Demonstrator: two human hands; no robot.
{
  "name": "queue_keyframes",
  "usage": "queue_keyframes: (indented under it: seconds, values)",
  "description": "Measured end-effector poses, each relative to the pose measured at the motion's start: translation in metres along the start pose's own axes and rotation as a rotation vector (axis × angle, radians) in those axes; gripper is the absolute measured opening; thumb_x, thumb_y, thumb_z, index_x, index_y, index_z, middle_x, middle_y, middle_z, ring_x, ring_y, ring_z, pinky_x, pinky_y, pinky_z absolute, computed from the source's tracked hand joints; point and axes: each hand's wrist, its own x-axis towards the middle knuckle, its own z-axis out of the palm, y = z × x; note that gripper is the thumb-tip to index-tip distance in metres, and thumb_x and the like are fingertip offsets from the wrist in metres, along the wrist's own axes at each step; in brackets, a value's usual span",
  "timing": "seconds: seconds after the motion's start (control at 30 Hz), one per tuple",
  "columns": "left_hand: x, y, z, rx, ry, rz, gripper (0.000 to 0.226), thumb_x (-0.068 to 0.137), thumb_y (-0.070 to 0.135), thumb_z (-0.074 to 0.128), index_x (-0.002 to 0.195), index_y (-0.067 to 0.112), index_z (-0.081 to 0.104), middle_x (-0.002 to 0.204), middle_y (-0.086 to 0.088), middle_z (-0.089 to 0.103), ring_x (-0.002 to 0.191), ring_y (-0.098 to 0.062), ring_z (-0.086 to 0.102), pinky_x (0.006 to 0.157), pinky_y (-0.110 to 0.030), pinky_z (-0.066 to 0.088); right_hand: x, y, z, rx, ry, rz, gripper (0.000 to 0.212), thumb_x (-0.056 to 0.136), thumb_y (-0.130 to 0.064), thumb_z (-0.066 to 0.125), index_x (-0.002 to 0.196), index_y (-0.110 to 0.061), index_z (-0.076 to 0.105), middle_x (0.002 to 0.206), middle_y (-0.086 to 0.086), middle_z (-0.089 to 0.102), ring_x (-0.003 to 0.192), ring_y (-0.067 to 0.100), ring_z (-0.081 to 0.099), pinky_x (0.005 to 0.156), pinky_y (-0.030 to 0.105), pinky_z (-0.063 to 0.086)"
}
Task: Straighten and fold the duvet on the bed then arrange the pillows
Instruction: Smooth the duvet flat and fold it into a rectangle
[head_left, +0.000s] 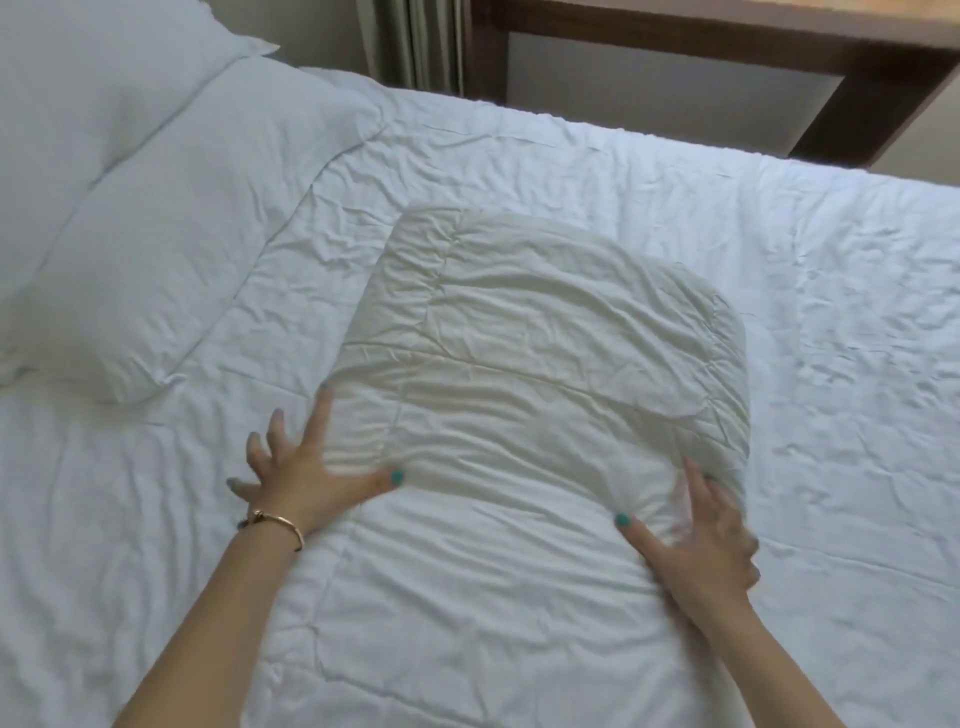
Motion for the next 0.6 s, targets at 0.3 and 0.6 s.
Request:
queue_keyframes:
  seconds: [0.3,0.6]
  values:
    - [0.032,-0.016,0.014,-0.640,-0.346,-0.022,0.156,0.026,0.061,0.086,0.152,0.023,0.003,0.147,0.001,0.033,0.120,-0.018,0.041,0.107,-0.030,0.031,-0.027,0.011,0.004,0.270,0.003,0.203,0.137,0.049,-0.071,0.081,0.134,-0.062,-0.026,0.156,0.014,0.025,0.138,0.037,0.031,0.107,0.054,0.033]
    - [-0.069,-0.041,-0.027,-0.691,-0.097,0.345,0.116,0.061,0.050,0.083,0.139,0.060,-0.003,0.143,0.000,0.041,0.122,-0.022,0.050,0.100,-0.037,0.044,-0.142,-0.050,-0.022,0.332,0.269,-0.029,0.098,0.076,-0.036,0.080,0.140,-0.064,0.012,0.150,0.002,0.042,0.131,0.030,0.047,0.102,0.047,0.039]
